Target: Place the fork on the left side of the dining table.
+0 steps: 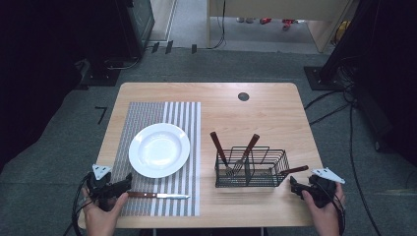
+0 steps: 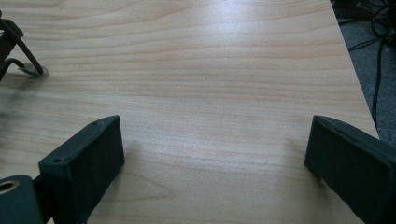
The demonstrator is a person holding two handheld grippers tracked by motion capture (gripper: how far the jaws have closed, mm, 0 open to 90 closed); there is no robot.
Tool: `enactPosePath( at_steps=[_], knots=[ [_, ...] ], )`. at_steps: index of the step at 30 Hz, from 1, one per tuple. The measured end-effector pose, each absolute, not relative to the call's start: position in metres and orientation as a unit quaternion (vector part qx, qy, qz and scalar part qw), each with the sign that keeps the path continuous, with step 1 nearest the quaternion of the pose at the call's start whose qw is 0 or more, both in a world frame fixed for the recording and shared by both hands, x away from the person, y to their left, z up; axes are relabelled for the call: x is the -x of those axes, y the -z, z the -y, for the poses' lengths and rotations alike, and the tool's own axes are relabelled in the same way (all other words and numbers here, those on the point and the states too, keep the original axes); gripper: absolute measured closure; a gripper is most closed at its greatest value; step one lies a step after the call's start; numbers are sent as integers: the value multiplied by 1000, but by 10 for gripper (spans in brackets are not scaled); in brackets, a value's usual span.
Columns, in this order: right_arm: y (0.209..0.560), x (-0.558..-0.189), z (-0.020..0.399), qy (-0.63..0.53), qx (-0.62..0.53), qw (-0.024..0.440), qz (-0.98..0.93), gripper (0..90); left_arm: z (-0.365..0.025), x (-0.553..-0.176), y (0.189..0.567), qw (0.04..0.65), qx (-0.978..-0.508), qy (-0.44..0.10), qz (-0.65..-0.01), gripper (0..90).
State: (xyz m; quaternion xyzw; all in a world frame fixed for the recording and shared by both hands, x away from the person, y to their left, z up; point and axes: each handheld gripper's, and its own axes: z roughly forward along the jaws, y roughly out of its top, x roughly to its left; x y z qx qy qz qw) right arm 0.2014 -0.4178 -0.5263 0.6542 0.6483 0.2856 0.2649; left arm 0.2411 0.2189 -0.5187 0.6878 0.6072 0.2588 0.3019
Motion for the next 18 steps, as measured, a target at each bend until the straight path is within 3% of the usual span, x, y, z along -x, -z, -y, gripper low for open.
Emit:
enactPosePath(
  at_steps=[10,18],
  knots=[
    [526,-201,418,-286,-654,265,-649,42,-219,-240,519,302,-689,-259,-606,95],
    [526,-201,418,-286,-654,265,-649,42,-227,-235,504,266,-690,-244,-628,95]
  ],
)
